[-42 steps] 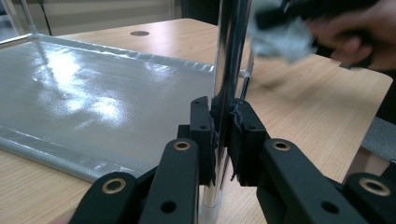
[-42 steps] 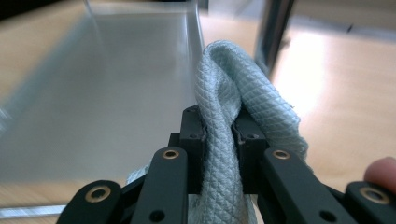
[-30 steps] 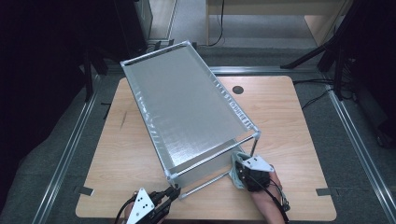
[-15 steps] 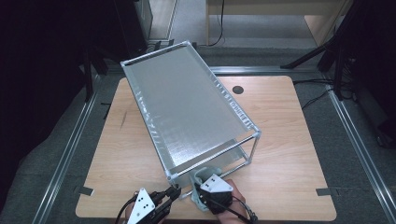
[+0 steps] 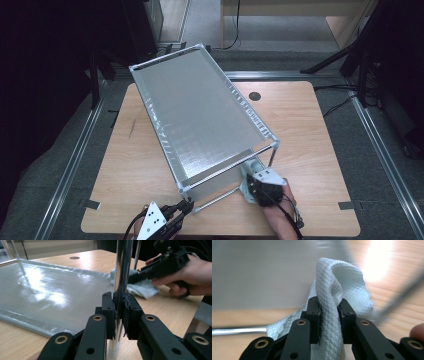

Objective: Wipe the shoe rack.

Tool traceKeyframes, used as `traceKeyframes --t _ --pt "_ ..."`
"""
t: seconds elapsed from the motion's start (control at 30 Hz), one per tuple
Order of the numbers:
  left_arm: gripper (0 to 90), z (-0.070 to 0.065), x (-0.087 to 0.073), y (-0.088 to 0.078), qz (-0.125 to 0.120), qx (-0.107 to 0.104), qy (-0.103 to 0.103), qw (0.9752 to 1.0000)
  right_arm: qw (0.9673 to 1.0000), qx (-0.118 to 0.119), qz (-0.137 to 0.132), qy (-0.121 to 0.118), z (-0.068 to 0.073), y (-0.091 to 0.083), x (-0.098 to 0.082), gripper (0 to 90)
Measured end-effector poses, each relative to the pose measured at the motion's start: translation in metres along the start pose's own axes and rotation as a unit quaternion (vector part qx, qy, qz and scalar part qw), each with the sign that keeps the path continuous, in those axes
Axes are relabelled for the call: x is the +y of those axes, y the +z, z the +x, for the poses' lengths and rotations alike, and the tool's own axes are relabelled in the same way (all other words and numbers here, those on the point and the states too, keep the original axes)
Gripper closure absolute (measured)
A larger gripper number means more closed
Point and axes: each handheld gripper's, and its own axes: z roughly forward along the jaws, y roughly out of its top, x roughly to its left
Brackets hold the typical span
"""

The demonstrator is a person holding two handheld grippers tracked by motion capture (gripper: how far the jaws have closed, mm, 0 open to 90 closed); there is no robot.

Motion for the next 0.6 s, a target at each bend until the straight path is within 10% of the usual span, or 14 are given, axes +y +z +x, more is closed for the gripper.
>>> traceKeyframes --t 0.17,0.47,0.6 --pt "82.0 0.0 0.0 0.001 0.0 -0.001 -0.002 1.0 0.9999 -0.01 -0.001 0.007 0.003 0.008 0.004 76.8" --pt "82.0 -0.001 0.0 0.001 -0.001 0.0 -0.004 1.0 0.9923 0.107 0.017 -0.06 0.097 0.014 0.004 76.8" --pt "82.0 -0.001 0.0 0.001 0.0 0.001 -0.004 1.0 0.987 0.14 0.018 -0.076 0.118 0.014 0.002 72.7"
